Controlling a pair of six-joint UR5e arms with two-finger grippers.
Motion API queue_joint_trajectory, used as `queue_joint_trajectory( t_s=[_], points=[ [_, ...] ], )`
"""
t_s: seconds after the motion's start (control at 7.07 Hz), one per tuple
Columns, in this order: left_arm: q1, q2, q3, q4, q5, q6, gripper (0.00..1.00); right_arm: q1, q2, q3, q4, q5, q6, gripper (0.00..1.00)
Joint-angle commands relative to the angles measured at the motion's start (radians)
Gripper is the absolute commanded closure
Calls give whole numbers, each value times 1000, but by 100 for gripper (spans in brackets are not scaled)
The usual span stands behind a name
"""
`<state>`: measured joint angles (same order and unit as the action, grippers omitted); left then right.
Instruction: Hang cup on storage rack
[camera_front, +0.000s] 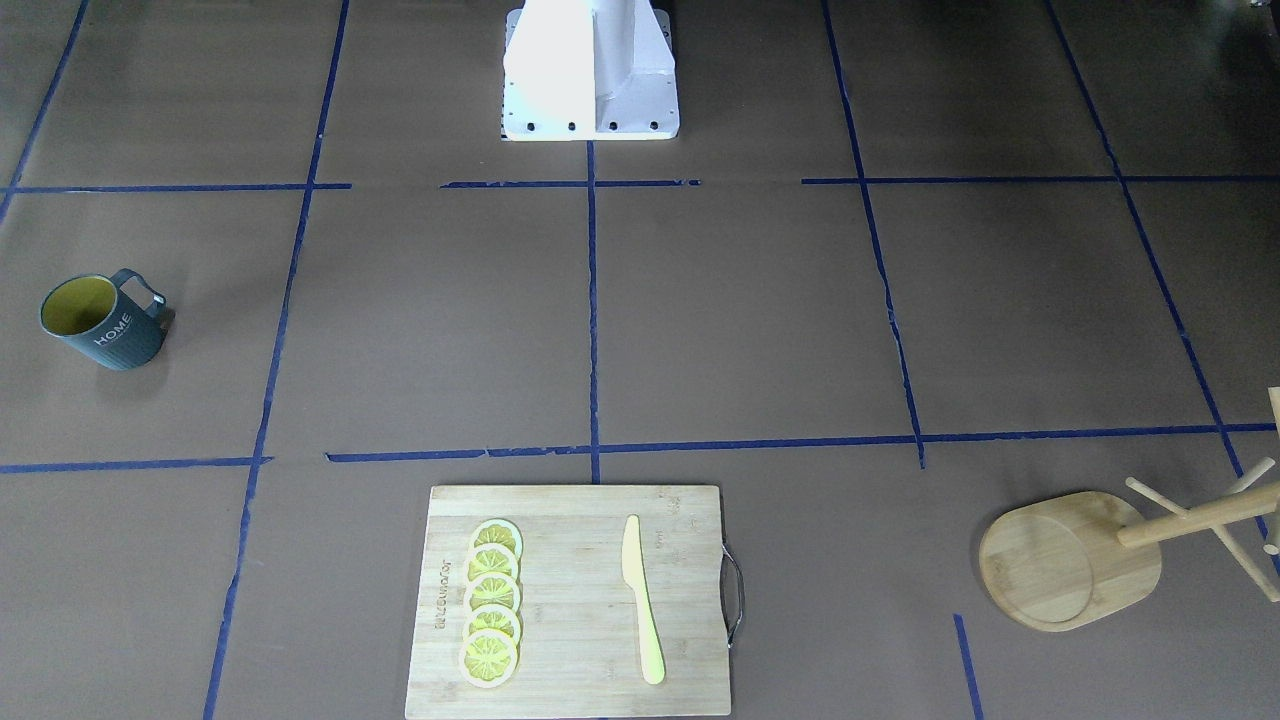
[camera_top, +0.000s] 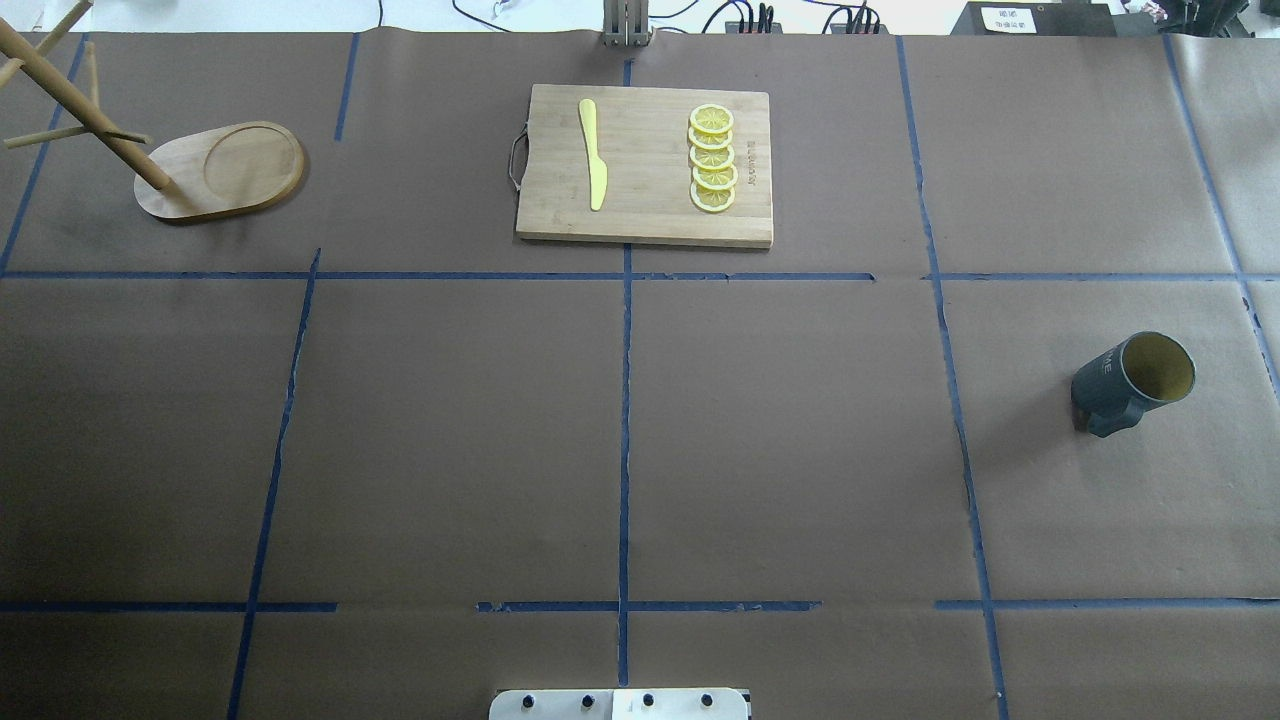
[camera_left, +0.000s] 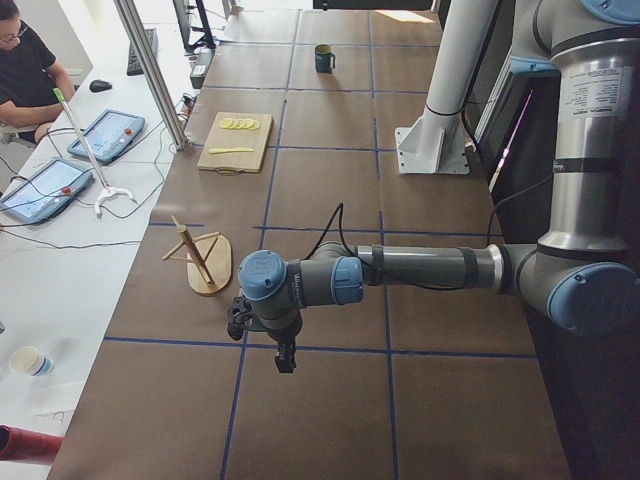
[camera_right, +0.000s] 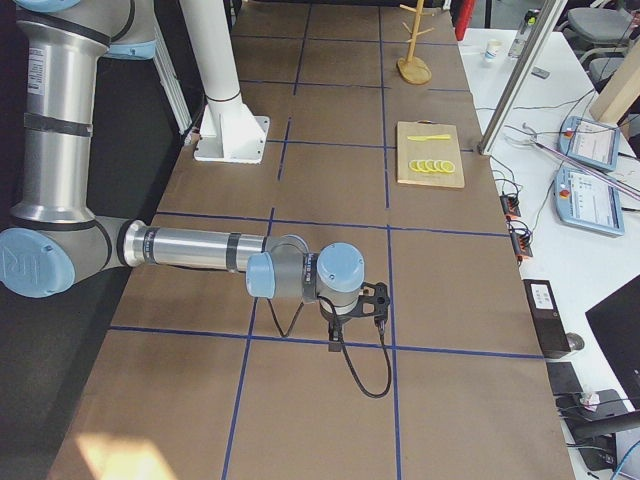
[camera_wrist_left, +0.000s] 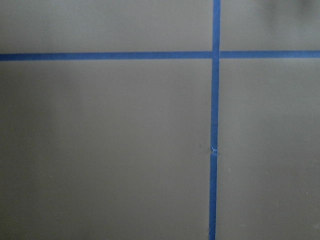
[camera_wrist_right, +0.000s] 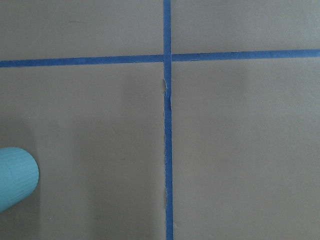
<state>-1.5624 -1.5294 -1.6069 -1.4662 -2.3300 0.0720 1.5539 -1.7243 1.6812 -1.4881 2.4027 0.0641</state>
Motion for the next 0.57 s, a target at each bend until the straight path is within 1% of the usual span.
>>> queue_joint_trajectory(
  t_s=[0.0,0.42],
  points=[
    [1,3,-2,-2,0,0,0,0,-1,-2,2,-4,2,0],
    [1,2,-2,-8,1,2,0,0,8,-6,0,-7,13,0]
  ],
)
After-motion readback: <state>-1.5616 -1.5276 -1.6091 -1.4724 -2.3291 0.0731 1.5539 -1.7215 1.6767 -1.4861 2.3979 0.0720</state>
